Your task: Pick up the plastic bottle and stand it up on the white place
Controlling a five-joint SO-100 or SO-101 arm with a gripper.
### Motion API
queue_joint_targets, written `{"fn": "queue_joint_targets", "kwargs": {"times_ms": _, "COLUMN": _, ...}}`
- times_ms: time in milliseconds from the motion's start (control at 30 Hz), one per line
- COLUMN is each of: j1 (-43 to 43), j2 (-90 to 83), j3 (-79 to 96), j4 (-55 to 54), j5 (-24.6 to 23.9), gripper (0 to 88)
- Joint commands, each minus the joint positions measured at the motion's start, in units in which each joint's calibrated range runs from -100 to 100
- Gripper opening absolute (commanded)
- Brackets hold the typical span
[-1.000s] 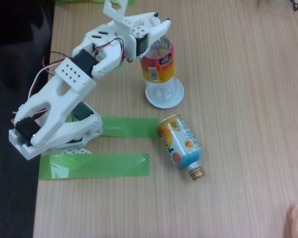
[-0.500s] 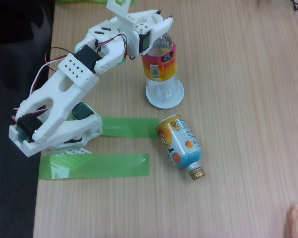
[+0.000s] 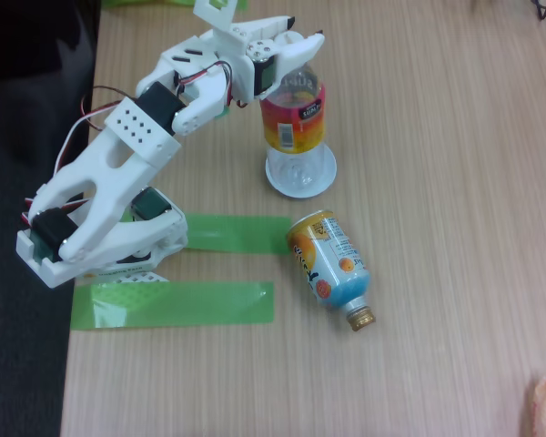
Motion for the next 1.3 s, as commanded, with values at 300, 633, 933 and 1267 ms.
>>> {"fn": "queue_joint_targets", "kwargs": {"times_ms": 300, "j1": 0.2, "j2": -0.4, "j3": -2.0, "j4": -0.7, "j5": 0.2, "gripper": 19.4}}
{"fn": "queue_joint_targets", "kwargs": {"times_ms": 633, "j1": 0.2, "j2": -0.5, "j3": -2.4, "j4": -0.7, "j5": 0.2, "gripper": 35.7}}
{"fn": "queue_joint_targets", "kwargs": {"times_ms": 933, "j1": 0.2, "j2": -0.5, "j3": -2.4, "j4": -0.7, "j5": 1.1, "gripper": 39.6}}
{"fn": "queue_joint_targets", "kwargs": {"times_ms": 1267, "j1": 1.2, "j2": -0.7, "j3": -2.6, "j4": -0.8, "j5": 1.2, "gripper": 39.7}}
